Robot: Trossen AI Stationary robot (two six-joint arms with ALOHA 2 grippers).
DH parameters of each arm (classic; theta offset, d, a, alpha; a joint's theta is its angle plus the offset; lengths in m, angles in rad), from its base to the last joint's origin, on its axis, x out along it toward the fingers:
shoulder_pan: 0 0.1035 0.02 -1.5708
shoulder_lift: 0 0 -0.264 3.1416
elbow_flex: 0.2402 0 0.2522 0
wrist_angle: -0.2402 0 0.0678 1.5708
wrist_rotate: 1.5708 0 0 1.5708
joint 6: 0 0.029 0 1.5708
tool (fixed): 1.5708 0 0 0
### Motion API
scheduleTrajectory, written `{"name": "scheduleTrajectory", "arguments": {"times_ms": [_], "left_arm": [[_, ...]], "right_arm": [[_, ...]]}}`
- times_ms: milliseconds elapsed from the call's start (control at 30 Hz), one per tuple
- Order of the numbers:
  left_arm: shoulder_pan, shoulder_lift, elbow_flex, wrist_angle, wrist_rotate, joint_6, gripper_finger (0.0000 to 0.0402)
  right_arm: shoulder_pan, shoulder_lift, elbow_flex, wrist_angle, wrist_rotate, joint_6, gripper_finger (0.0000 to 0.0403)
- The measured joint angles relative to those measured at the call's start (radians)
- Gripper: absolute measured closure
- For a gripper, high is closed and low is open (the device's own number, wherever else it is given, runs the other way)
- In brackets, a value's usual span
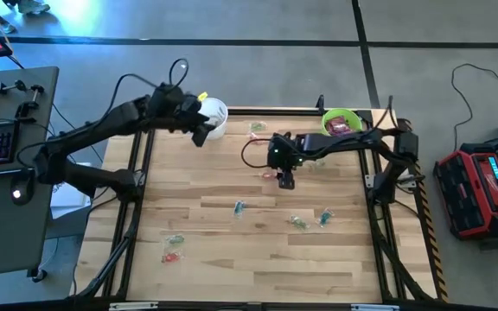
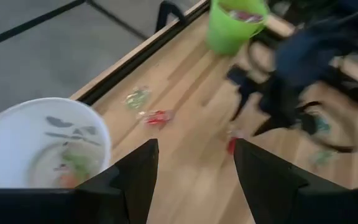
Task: Sort candy by brand, put in halloween buckets
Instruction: Put the red gummy into the white bucket
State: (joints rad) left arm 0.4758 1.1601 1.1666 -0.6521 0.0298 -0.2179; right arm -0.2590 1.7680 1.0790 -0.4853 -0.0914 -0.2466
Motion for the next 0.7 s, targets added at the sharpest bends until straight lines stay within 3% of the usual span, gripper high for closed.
{"name": "scheduleTrajectory", "arguments": {"times_ms": [233, 333, 467, 633, 700], "left_arm": [[-0.083, -0.159, -0.180, 0.162, 0.002, -0.072, 0.0199], [-0.110, -0.200, -0.223, 0.189, 0.010, -0.097, 0.0199], [-0.140, -0.219, -0.251, 0.189, 0.019, -0.126, 0.0199], [-0.180, -0.202, -0.254, 0.188, 0.054, -0.115, 0.0200], [-0.198, -0.193, -0.254, 0.185, 0.056, -0.083, 0.0200]], "right_arm": [[-0.003, 0.077, 0.000, 0.014, 0.008, -0.053, 0.0177], [-0.003, 0.091, 0.000, 0.016, 0.005, -0.050, 0.0196], [-0.002, 0.096, 0.001, 0.018, -0.001, -0.039, 0.0257], [-0.002, 0.097, 0.001, 0.026, -0.010, -0.005, 0.0370], [-0.002, 0.097, 0.001, 0.030, -0.018, 0.014, 0.0393]]}}
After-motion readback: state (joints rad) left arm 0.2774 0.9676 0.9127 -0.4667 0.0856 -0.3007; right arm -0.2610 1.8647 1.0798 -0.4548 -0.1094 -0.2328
